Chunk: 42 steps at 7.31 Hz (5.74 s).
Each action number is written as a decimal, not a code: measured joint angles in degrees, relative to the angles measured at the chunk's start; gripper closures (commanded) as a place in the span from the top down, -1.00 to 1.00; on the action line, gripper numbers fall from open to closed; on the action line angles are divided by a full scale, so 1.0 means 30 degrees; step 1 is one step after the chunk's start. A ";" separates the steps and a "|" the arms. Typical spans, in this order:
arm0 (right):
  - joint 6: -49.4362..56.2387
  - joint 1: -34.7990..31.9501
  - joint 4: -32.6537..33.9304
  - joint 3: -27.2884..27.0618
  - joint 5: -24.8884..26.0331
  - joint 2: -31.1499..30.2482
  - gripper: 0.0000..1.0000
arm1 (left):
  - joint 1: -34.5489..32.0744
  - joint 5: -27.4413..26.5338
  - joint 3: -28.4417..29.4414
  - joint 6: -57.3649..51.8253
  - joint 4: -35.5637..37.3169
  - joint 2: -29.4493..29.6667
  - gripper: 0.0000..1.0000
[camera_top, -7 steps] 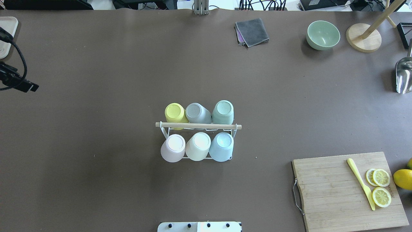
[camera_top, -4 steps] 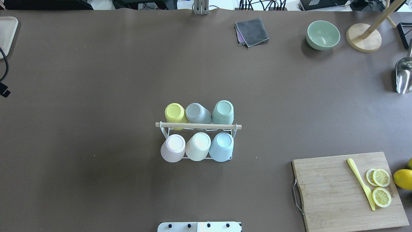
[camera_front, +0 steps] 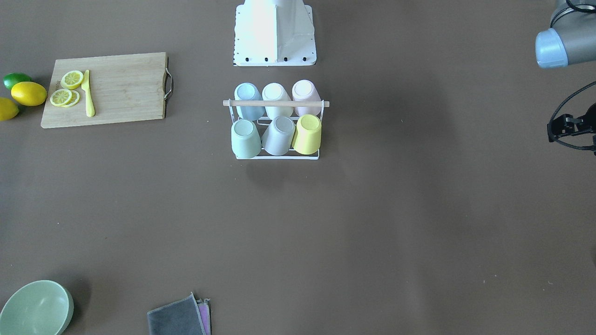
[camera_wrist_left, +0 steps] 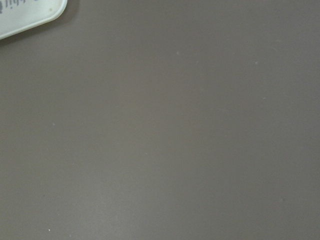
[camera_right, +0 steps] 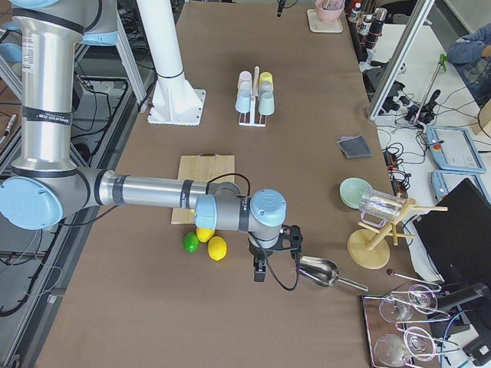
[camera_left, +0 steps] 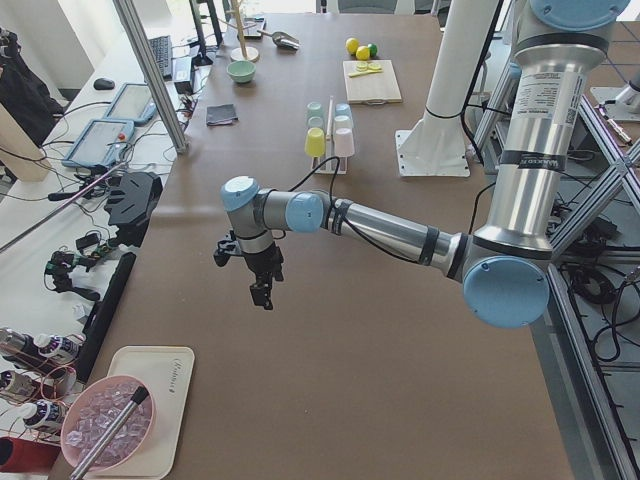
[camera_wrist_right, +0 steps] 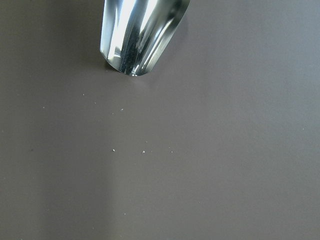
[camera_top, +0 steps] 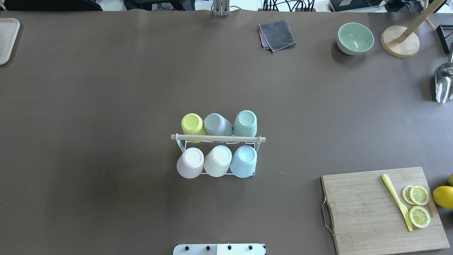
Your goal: Place cup on cup holder
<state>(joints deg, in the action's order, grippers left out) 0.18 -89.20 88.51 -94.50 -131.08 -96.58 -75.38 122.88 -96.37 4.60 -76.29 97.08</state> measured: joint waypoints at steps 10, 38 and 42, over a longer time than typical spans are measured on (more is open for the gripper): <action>0.0006 -0.0009 -0.0026 -0.0057 0.0042 -0.0044 1.00 | -0.5545 0.4425 0.0164 -0.2816 -0.0523 -0.2828 0.97; 0.0057 -0.0030 -0.0041 -0.0134 0.0100 -0.0096 1.00 | -0.5077 0.3980 0.0773 -0.2734 -0.3541 -0.3355 0.97; 0.0059 -0.0030 -0.0043 -0.0071 0.0121 -0.0059 1.00 | -0.5066 0.3981 0.0804 -0.2734 -0.3572 -0.3355 0.97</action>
<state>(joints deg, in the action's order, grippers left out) 0.35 -89.30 88.38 -94.71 -130.72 -96.76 -90.58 134.83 -93.96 -3.60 -87.01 87.02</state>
